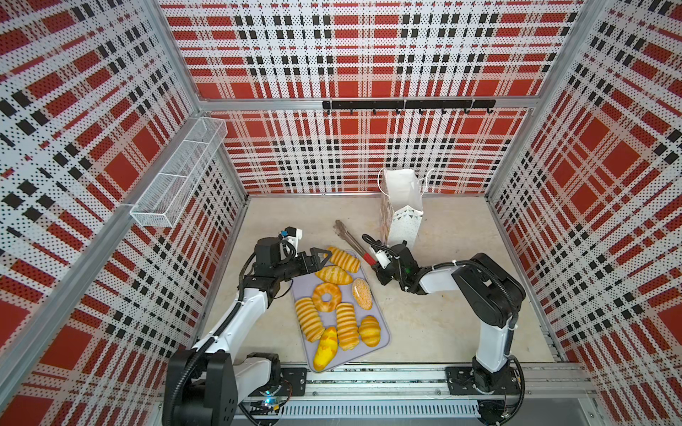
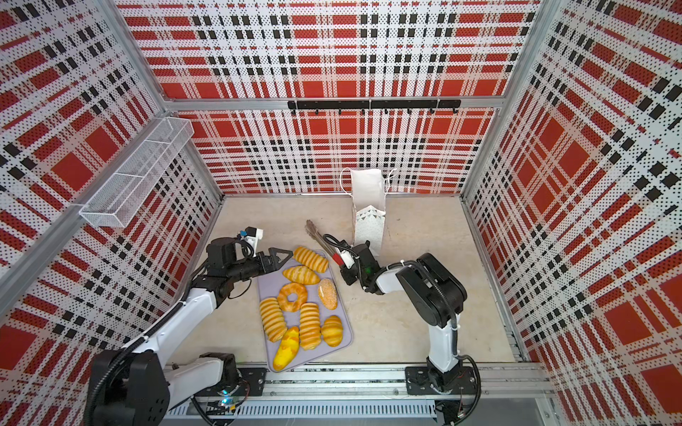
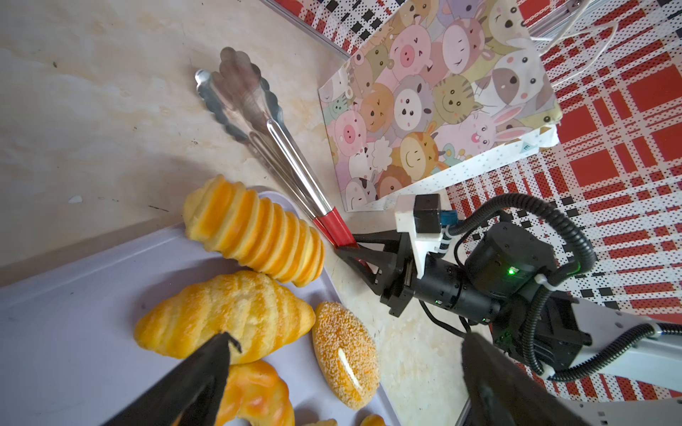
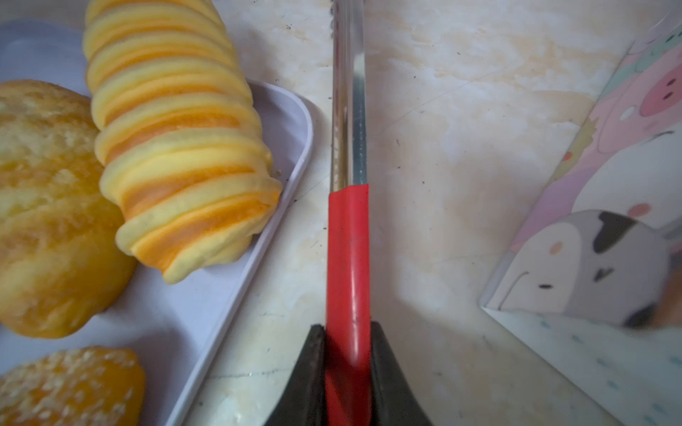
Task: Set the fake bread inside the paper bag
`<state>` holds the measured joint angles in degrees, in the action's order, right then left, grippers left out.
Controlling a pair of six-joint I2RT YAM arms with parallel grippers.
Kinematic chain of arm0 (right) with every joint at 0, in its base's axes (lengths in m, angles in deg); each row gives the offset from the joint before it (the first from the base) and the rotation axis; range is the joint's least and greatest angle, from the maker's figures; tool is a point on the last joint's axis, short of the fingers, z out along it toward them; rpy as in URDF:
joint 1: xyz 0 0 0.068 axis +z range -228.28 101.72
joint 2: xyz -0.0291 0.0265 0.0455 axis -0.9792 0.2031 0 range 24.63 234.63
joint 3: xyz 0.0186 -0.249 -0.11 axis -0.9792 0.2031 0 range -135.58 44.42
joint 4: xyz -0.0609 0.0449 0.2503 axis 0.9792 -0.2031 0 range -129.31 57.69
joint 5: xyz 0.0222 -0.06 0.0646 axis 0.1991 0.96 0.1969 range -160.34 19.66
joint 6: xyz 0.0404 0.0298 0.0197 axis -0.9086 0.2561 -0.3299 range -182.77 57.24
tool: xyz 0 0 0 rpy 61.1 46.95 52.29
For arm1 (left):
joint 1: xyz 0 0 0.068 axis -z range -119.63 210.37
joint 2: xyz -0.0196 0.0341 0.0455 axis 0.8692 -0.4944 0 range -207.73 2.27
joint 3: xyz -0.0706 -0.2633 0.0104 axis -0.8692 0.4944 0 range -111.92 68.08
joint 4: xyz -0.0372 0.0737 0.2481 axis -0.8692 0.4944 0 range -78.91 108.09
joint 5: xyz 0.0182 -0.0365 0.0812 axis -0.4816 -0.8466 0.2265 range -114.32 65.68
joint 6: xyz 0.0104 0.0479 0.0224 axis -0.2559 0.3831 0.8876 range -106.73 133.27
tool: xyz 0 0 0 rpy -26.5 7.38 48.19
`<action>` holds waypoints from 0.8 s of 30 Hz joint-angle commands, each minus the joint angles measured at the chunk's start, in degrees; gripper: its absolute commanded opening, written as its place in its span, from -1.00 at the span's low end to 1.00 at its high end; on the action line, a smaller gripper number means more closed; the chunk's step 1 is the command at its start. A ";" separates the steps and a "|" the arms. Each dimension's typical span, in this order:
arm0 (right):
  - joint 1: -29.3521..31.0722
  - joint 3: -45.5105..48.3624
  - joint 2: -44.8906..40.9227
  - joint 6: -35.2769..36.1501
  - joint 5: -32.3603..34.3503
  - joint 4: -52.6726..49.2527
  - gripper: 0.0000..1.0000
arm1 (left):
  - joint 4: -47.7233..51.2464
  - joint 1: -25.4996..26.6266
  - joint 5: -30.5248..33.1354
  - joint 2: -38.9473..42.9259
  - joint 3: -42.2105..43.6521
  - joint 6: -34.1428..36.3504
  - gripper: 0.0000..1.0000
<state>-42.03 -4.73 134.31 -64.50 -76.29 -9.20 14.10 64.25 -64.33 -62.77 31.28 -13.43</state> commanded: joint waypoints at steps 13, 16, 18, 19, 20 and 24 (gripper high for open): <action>5.28 10.75 -25.08 -5.70 3.25 0.17 -0.94 | -9.72 9.81 10.60 10.89 -0.41 -9.73 1.00; 6.87 11.68 -31.15 -7.01 0.44 0.01 -0.94 | -11.01 12.82 12.23 11.37 -1.32 -9.78 1.00; 7.04 11.88 -34.39 -8.82 -1.86 1.10 -0.94 | -12.58 13.75 12.07 11.38 -1.82 -9.91 1.00; 7.08 11.88 -35.77 -9.96 -2.94 2.08 -0.94 | -13.95 14.08 12.02 11.69 -1.87 -10.29 1.00; 7.08 11.80 -36.88 -11.16 -4.12 3.10 -0.94 | -15.65 14.34 12.19 12.06 -1.88 -10.96 1.00; 7.21 10.54 -39.15 -14.02 -8.75 7.24 -0.86 | -23.65 15.18 12.48 13.70 -1.31 -13.34 0.97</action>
<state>-34.93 6.77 96.79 -75.30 -80.32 -7.69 -0.87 78.87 -52.88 -50.92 31.26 -24.86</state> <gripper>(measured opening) 0.142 0.989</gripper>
